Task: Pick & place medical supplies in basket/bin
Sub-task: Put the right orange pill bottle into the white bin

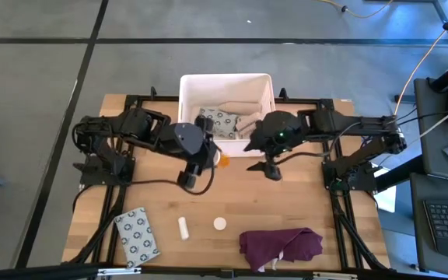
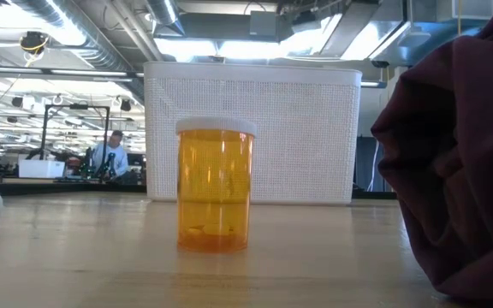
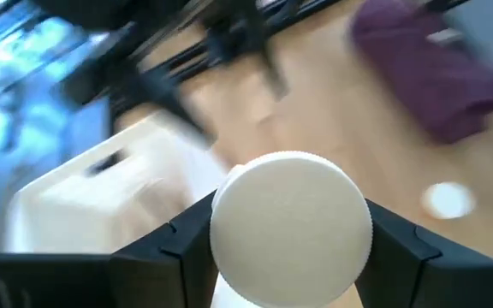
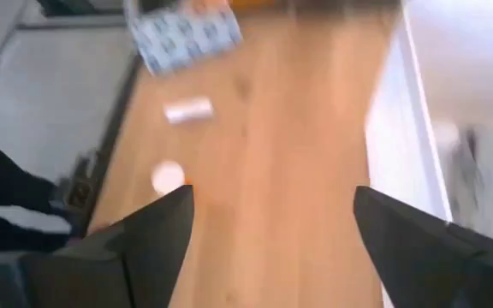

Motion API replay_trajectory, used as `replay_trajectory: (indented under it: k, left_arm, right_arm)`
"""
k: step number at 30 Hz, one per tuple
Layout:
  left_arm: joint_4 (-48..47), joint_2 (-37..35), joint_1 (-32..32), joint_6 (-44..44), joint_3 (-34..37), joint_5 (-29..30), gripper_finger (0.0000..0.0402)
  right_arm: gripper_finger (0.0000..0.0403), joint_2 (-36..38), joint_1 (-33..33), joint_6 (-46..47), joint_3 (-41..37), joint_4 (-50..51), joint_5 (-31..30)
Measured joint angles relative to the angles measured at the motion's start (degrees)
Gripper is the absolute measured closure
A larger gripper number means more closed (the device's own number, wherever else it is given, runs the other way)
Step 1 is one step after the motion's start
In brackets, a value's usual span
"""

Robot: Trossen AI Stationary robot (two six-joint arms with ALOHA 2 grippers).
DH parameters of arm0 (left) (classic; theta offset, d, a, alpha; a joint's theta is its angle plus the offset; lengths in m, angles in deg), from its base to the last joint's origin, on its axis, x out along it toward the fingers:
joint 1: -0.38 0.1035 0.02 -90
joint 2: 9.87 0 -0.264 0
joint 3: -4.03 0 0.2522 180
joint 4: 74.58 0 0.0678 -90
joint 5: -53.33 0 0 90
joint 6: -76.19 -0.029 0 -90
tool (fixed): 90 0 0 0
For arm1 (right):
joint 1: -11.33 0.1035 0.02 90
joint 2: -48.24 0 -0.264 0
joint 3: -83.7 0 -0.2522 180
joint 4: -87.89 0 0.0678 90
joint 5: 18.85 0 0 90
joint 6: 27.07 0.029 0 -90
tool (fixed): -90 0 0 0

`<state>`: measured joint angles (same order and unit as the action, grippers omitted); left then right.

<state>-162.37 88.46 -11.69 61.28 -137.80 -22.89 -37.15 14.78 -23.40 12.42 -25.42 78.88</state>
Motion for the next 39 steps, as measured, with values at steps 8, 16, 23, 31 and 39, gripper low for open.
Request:
replay_trajectory:
  k: [8,16,23,31,39]
  left_arm:
    - [-4.7,1.9,10.3,2.0,0.0,3.0,0.0198]
    - [-7.3,7.1,25.0,-2.0,0.0,-10.3,0.0198]
    - [-8.0,10.9,33.8,-2.1,0.0,-19.4,0.0198]
    - [-4.2,16.8,36.0,-4.8,0.0,-19.3,0.0199]
    - [-4.0,21.0,38.5,-7.1,0.0,-27.7,0.0199]
  right_arm:
    - [0.0082,1.5,-0.8,6.6,0.0,7.5,-0.6]
    - [0.0082,2.4,-0.2,9.5,0.0,16.7,-0.5]
    - [0.0082,7.1,4.0,14.1,0.0,21.3,-14.2]
    - [0.0082,12.3,7.1,19.4,0.0,21.5,-20.2]
    - [0.0082,13.5,9.5,21.8,0.0,22.3,-20.3]
